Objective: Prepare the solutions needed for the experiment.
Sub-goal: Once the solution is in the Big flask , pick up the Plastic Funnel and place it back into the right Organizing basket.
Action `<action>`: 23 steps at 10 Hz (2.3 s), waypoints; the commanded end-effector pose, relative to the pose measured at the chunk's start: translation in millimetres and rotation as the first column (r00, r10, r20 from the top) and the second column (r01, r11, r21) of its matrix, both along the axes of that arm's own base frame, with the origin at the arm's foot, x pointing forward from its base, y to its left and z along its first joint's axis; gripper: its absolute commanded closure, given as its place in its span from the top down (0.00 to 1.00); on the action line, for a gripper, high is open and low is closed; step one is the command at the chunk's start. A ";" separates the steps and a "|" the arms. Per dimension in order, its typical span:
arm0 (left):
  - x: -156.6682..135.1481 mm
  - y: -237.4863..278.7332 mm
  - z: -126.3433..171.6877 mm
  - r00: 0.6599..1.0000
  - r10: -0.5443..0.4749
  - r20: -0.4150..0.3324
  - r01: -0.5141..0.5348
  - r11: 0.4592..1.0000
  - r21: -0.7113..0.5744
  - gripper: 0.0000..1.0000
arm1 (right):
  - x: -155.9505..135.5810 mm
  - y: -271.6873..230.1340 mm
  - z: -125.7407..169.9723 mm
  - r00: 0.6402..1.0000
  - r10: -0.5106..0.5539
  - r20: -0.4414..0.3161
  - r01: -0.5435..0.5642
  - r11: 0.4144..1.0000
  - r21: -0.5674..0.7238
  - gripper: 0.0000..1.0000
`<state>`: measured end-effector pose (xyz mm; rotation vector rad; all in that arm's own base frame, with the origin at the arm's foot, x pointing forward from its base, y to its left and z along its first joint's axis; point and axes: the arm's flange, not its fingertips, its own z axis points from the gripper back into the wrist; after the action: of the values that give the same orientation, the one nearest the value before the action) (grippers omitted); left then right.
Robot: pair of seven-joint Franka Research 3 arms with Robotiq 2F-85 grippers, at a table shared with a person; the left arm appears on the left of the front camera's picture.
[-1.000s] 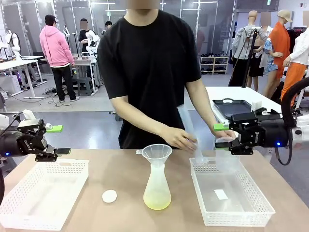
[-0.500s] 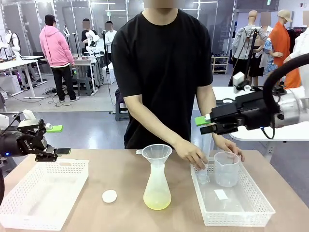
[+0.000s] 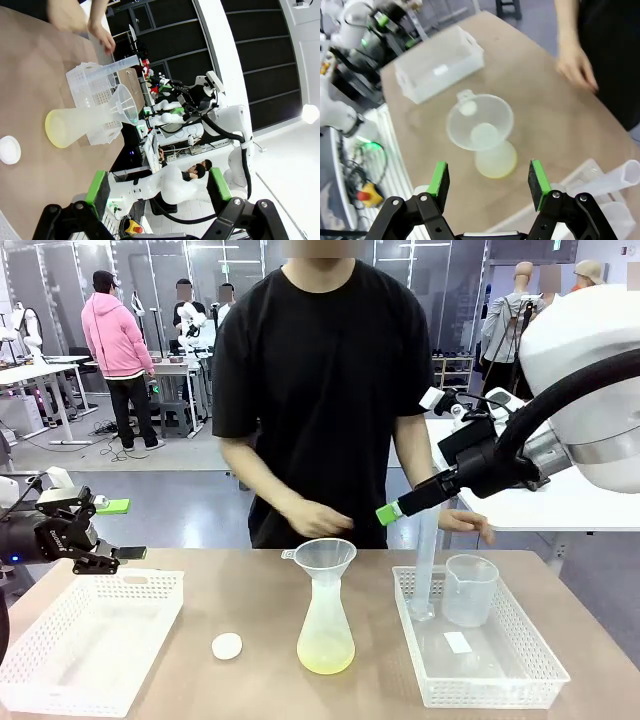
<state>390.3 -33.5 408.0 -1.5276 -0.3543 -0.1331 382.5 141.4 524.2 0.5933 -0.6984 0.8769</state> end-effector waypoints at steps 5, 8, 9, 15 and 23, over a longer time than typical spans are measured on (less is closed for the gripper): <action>-1.2 0.5 2.1 1.000 -0.012 -0.001 0.012 1.000 -0.008 1.00 | 1.0 0.6 1.6 0.999 0.002 0.046 0.001 0.998 -0.067 0.80; -1.2 0.5 2.1 1.000 -0.012 -0.001 0.012 1.000 -0.008 1.00 | -4.5 8.6 5.5 0.990 0.081 0.116 -0.065 0.988 -0.138 0.80; -1.2 0.5 2.1 1.000 -0.012 -0.001 0.012 1.000 -0.008 1.00 | -1.4 26.8 15.7 0.988 0.096 0.124 -0.069 0.976 -0.206 0.80; -1.2 0.5 2.1 1.000 -0.012 -0.001 0.012 1.000 -0.008 1.00 | 44.8 107.0 33.6 0.993 0.102 -0.066 -0.120 0.902 -0.416 0.80; -1.2 0.5 2.1 1.000 -0.012 -0.001 0.012 1.000 -0.008 1.00 | 56.2 115.5 22.4 0.981 0.084 -0.174 -0.155 0.878 -0.452 0.80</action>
<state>390.2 -33.4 408.0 -1.5277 -0.3544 -0.1331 442.9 260.1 549.4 0.2770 -0.2770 1.0583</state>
